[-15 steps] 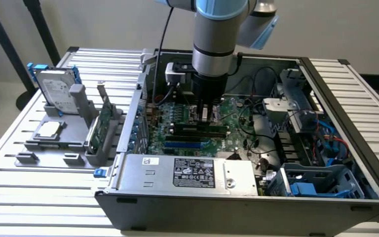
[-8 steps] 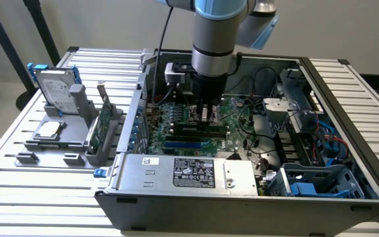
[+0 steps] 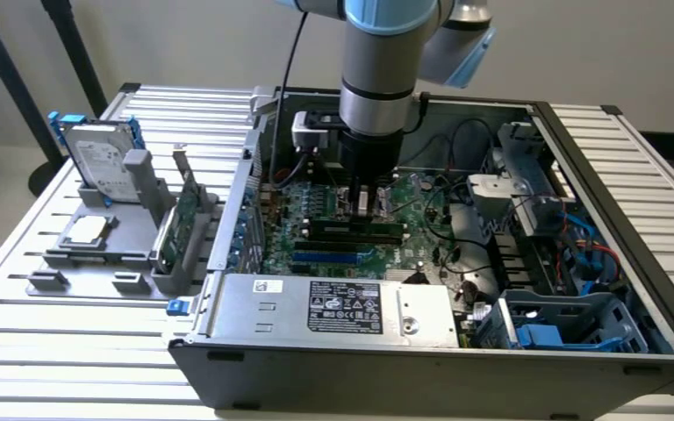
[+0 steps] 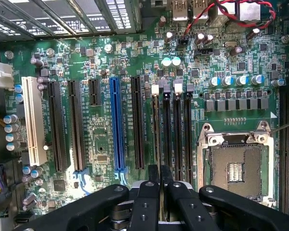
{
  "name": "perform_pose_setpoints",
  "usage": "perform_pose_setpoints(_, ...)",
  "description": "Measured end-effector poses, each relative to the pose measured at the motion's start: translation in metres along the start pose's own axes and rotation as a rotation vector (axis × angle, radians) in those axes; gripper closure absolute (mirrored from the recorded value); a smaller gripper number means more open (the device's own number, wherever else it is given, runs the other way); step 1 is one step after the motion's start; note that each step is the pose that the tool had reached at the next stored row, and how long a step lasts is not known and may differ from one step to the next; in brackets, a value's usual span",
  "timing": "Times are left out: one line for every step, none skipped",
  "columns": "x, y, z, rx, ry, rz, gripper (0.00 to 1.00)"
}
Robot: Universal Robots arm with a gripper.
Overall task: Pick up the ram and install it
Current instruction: 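Insert the ram into the slot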
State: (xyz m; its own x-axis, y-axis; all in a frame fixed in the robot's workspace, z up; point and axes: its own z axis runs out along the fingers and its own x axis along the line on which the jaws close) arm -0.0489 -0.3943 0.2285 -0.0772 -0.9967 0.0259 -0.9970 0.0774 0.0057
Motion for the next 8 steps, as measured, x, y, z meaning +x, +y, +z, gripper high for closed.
perform_pose_setpoints(0.0, 0.0, 0.0, 0.0003, -0.0001, -0.001, 0.87)
perform_pose_setpoints(0.0, 0.0, 0.0, 0.0004, -0.0001, -0.002, 0.87)
perform_pose_setpoints(-0.0001, 0.0, 0.0, 0.0004, -0.0001, -0.002, 0.87)
perform_pose_setpoints(0.0, 0.0, 0.0, 0.0004, -0.0001, -0.003, 0.87)
perform_pose_setpoints(0.0, 0.0, 0.0, 0.0004, 0.0, -0.003, 0.87)
perform_pose_setpoints(0.0, 0.0, 0.0, 0.0005, -0.0001, -0.004, 0.87)
perform_pose_setpoints(0.0, 0.0001, 0.0, 0.0005, -0.0001, -0.004, 0.87)
perform_pose_setpoints(0.0, 0.0001, 0.0001, 0.0005, 0.0, -0.005, 0.87)
